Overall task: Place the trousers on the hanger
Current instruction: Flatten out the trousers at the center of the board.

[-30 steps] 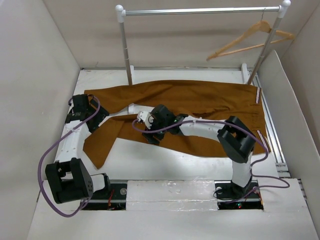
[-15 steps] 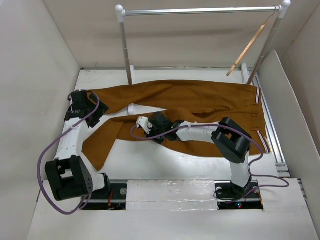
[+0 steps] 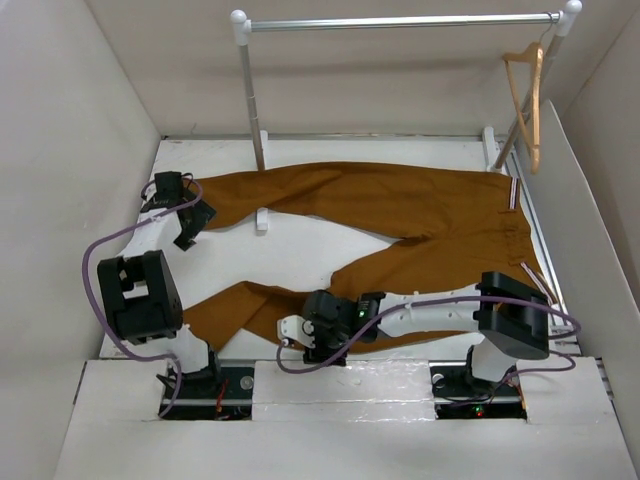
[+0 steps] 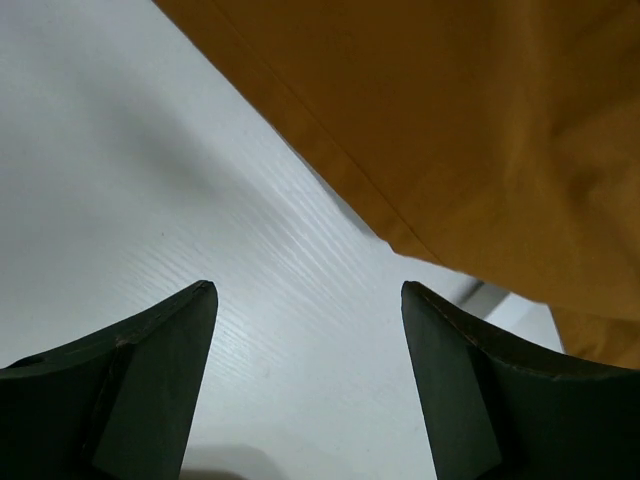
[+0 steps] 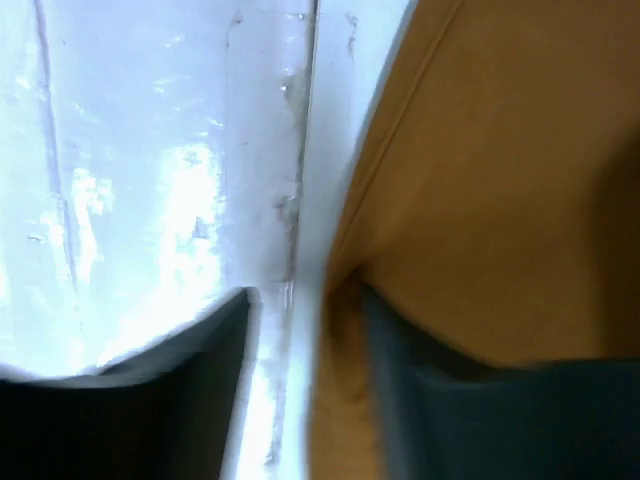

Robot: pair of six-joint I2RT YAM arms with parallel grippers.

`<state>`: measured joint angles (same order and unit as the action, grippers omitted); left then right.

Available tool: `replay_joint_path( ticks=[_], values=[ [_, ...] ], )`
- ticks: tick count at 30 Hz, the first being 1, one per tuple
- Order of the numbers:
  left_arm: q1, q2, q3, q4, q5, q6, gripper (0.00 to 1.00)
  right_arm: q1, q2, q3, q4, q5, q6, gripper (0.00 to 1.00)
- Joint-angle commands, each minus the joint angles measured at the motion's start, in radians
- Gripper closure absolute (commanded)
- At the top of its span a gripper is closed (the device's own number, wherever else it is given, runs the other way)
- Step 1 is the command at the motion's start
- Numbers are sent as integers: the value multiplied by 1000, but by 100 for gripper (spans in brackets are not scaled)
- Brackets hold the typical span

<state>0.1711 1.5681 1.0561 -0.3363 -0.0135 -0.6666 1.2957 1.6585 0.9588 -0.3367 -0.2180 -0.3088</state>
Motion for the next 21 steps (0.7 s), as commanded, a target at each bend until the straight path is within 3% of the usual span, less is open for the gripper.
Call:
replay_joint_path(
  ticks=[1,5,11,13,14,15,17,18,21],
  values=[
    [27,44,53,29,-60,-31,29,-18,-39,53,-68,2,4,38],
    [38,148,119,43,-91,-45,30,-55,-51,144,-117,20,-12,33],
    [38,297,205,32,-91,-91,32,-94,-146,132,-120,37,13,33],
    [38,337,223,54,-79,-106,37,-107,-187,117,-114,43,34,33],
    [38,352,234,54,-83,-110,40,-122,-201,112,-105,46,49,33],
    [38,378,245,46,-91,-113,52,-133,-213,103,-101,52,56,33],
    [38,394,289,39,-101,-100,80,-169,-238,84,-101,72,74,33],
    [38,391,304,11,-114,-91,100,-185,-244,77,-101,72,86,33],
    [38,286,334,6,-132,-44,100,-249,-270,51,-91,69,89,34]
  ],
)
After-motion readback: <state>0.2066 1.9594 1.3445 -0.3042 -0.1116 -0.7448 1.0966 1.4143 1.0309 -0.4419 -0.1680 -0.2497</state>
